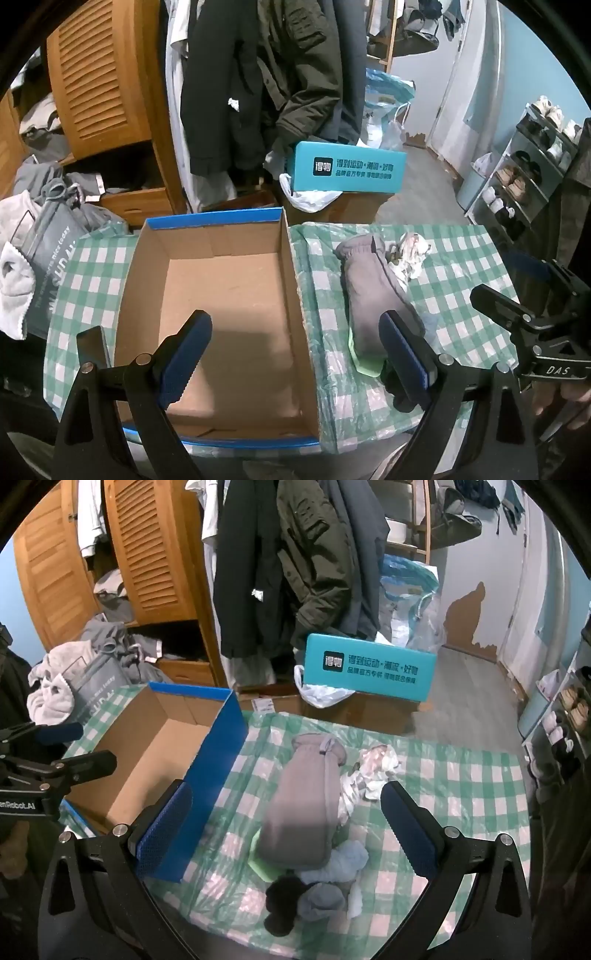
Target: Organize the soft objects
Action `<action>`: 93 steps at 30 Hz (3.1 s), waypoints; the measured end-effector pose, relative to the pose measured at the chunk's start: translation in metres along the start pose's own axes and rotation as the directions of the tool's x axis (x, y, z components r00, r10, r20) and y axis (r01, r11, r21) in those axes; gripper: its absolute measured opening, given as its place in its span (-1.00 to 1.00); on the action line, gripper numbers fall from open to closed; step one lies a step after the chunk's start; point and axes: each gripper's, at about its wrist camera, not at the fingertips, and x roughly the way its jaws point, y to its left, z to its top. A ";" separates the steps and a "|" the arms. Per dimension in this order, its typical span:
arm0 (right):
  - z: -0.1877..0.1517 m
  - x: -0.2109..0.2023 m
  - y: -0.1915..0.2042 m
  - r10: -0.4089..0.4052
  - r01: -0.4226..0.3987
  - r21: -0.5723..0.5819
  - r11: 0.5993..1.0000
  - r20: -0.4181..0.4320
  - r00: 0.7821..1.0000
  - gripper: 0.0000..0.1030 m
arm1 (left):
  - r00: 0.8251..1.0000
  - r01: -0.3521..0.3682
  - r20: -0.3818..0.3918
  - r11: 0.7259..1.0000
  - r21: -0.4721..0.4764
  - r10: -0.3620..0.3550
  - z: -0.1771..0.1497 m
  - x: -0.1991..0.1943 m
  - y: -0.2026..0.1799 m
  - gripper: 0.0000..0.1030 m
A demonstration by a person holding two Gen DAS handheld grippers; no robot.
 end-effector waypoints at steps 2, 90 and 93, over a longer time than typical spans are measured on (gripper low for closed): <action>0.000 0.000 0.000 0.001 -0.001 0.000 1.000 -0.005 1.000 0.97 | 1.000 0.007 0.000 1.000 0.001 -0.007 0.000 0.000 0.000 0.81; 0.000 -0.002 -0.004 0.006 -0.006 0.005 1.000 -0.018 1.000 0.97 | 0.999 0.035 -0.023 0.999 0.039 -0.034 -0.005 0.004 -0.017 0.81; 0.001 -0.003 -0.005 0.002 -0.002 0.006 1.000 -0.022 1.000 0.97 | 0.999 0.038 -0.031 0.999 0.034 -0.036 -0.009 0.006 -0.018 0.81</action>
